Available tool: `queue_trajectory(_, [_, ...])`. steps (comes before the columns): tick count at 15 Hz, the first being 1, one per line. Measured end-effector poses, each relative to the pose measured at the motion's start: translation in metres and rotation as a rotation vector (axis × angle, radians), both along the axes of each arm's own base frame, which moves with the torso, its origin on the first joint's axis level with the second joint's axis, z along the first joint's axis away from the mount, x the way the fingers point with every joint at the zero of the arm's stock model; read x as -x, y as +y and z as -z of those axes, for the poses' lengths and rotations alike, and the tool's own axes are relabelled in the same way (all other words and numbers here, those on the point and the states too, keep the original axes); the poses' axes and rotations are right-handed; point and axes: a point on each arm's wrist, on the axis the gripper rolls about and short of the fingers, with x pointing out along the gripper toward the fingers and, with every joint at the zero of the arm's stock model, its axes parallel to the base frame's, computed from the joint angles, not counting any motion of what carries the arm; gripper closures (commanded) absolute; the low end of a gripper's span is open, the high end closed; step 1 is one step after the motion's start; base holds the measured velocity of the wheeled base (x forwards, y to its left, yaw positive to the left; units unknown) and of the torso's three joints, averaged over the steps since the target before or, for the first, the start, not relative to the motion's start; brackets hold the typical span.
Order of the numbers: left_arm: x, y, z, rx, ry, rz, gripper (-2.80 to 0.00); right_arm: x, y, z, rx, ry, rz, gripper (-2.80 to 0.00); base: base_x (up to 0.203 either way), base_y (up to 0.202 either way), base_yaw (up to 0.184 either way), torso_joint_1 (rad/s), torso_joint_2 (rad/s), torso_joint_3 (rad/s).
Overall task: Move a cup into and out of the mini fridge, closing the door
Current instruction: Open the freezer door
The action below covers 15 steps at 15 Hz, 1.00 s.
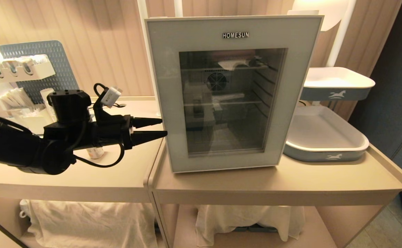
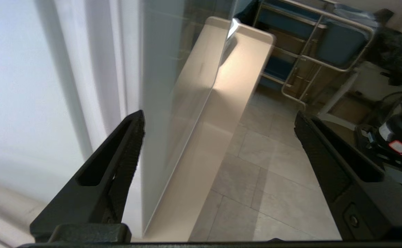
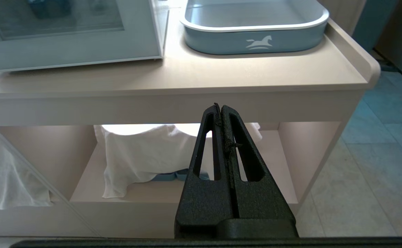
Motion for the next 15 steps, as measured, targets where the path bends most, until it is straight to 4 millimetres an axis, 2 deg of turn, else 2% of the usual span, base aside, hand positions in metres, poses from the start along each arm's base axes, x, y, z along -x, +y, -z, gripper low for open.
queue_trajectory(3, [0.009, 0.006, -0.004, -0.001, -0.003, -0.023, -2.80, 0.000, 0.000, 0.000, 0.000, 0.000, 0.000, 0.00, 0.000, 0.000, 0.000, 0.000, 0.00, 0.000])
queue_trajectory(7, [0.003, 0.006, -0.013, 0.002, -0.036, -0.023, -2.80, 0.000, 0.000, 0.000, 0.000, 0.000, 0.000, 0.00, 0.000, 0.000, 0.000, 0.000, 0.00, 0.000])
queue_trajectory(11, [-0.014, 0.000, -0.002, 0.002, -0.026, -0.008, -2.80, 0.000, 0.000, 0.000, 0.000, 0.000, 0.000, 0.00, 0.000, 0.000, 0.000, 0.000, 0.00, 0.000])
queue_trajectory(15, [-0.021, -0.006, 0.007, 0.005, 0.005, 0.010, -2.80, 0.000, 0.000, 0.000, 0.000, 0.000, 0.000, 0.00, 0.000, 0.000, 0.000, 0.000, 0.00, 0.000])
